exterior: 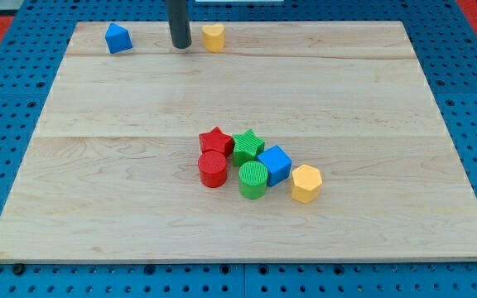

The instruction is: Slightly move the yellow heart to the right side

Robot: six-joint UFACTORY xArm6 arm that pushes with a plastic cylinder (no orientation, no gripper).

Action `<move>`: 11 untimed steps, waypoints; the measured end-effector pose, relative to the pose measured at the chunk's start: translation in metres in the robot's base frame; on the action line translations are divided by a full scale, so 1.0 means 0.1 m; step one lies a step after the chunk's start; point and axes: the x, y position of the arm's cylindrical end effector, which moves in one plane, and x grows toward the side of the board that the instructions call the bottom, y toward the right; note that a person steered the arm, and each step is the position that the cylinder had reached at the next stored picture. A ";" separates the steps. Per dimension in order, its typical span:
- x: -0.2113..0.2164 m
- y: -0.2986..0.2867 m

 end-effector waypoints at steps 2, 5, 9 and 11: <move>-0.05 0.30; -0.08 0.30; 0.07 0.41; 0.88 0.36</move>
